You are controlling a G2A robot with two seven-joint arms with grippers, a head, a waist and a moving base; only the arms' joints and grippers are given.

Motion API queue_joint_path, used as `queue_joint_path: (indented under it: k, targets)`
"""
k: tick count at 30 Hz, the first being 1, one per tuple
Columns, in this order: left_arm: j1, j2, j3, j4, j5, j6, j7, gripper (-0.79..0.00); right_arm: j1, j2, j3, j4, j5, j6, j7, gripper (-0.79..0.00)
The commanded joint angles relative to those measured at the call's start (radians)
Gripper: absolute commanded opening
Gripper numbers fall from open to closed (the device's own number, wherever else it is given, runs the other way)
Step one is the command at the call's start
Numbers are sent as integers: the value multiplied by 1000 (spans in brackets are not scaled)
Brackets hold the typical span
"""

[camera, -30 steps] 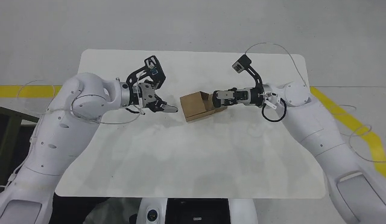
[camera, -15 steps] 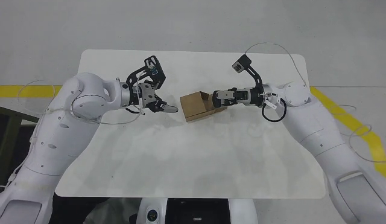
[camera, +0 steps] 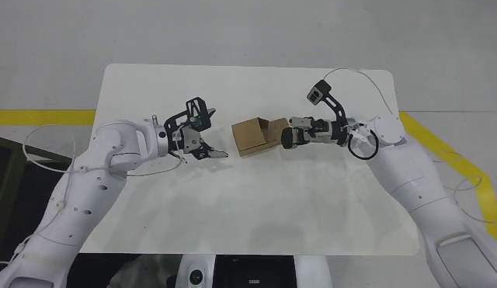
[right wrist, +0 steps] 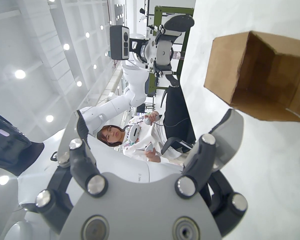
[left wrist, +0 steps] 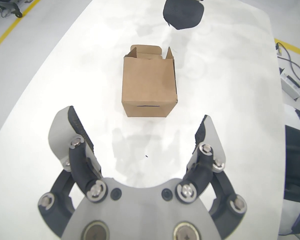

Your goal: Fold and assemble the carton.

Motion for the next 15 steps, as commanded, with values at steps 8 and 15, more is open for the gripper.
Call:
queue_joint_path:
  k: [8, 15]
  targets:
    - [12, -21, 76, 69, 236, 40, 261, 0, -33, 0, 11, -20, 0, 97, 26, 0]
    - [-28, -48, 148, 122, 236, 70, 291, 0, -31, -3, 19, 8, -39, 137, -14, 0]
